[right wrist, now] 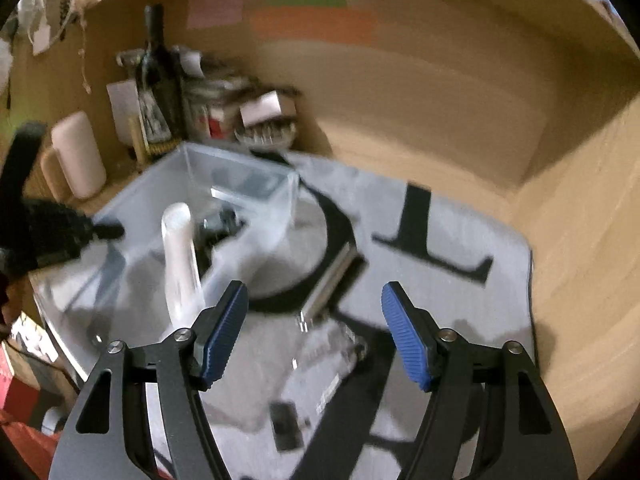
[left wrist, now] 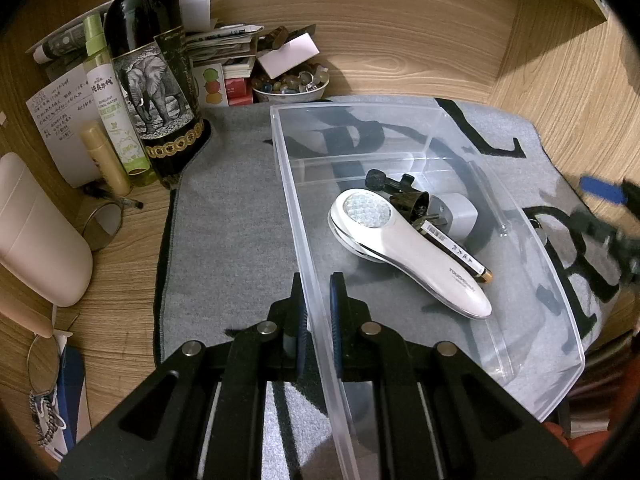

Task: Organize rigid objects
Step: 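Move the right gripper to the small black USB adapter and grasp it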

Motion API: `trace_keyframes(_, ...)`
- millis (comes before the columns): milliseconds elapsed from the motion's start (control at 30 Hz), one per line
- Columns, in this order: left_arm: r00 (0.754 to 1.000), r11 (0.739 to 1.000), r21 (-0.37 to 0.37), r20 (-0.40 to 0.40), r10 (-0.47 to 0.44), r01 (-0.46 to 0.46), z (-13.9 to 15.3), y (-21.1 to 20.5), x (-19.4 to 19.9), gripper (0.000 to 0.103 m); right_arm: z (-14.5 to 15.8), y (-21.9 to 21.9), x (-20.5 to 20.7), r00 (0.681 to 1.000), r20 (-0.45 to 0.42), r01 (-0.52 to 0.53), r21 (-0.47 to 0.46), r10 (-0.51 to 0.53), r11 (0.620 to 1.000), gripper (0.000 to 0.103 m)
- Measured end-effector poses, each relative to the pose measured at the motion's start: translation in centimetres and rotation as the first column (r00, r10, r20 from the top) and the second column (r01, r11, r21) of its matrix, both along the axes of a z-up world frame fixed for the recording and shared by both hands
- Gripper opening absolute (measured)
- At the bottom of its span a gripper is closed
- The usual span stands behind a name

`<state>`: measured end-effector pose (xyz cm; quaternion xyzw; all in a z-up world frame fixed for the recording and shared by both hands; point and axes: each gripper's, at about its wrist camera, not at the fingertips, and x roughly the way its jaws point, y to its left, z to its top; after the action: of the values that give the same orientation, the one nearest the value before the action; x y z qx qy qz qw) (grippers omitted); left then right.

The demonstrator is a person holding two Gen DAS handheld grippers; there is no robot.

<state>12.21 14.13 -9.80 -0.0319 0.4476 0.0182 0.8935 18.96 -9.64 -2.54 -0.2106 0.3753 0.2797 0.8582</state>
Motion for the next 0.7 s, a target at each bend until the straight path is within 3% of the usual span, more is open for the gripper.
trace_keyframes(333,1.000,1.000,0.000,0.000,-0.001,0.001,0.0,0.0,0.0,0.010,-5.5,-2.4,-1.6,0.985,-0.163,0.041,-0.051,-0.049,0.998,0.066)
trace_keyframes(567,1.000,1.000,0.000,0.000,-0.001,0.001,0.0,0.0,0.0,0.010,-7.8,-3.3,-2.3,0.977,-0.201,0.063,-0.050,-0.072,0.997,0.066)
trace_keyframes(700,1.000,1.000,0.000,0.001,0.000,0.000,0.0,0.0,0.0,0.010,-7.5,-3.7,-2.4,0.978,-0.192,0.069,-0.037,-0.074,0.997,0.042)
